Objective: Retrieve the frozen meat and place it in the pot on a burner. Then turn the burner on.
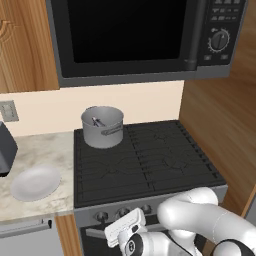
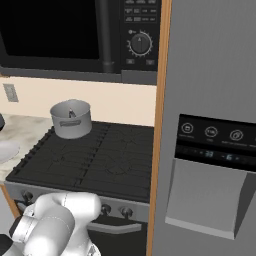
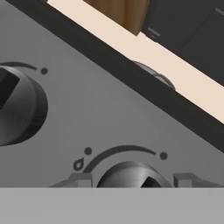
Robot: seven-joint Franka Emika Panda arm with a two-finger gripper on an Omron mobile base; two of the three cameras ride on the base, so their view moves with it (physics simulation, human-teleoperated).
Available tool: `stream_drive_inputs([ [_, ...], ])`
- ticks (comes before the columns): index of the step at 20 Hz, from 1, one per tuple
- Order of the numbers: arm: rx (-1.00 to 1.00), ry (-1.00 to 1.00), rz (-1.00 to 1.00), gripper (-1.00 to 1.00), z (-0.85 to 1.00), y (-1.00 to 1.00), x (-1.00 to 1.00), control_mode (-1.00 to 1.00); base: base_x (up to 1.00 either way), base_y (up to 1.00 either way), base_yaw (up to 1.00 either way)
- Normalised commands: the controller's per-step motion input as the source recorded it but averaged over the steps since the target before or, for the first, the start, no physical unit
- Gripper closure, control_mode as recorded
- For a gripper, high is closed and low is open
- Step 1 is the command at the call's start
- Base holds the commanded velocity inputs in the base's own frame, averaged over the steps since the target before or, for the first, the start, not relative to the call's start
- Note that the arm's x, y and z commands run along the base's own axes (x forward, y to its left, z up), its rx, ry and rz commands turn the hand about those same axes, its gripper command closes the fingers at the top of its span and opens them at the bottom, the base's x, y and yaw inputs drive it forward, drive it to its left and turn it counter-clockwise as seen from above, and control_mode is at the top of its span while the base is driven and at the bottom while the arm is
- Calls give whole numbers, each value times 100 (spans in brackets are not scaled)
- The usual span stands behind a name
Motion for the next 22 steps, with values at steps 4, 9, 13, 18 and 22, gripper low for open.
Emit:
stream_drive_inputs([
  [4,0,1,1,100,0,0,1,-100,0,0,0],
  [9,-5,11,9,100,1,8,9,-100,0,0,0],
  [13,-38,22,15,100,0,10,4,-100,0,0,0],
  [18,-52,22,20,100,0,11,0,-100,0,0,0],
  [22,-58,23,24,100,0,9,0,-100,0,0,0],
])
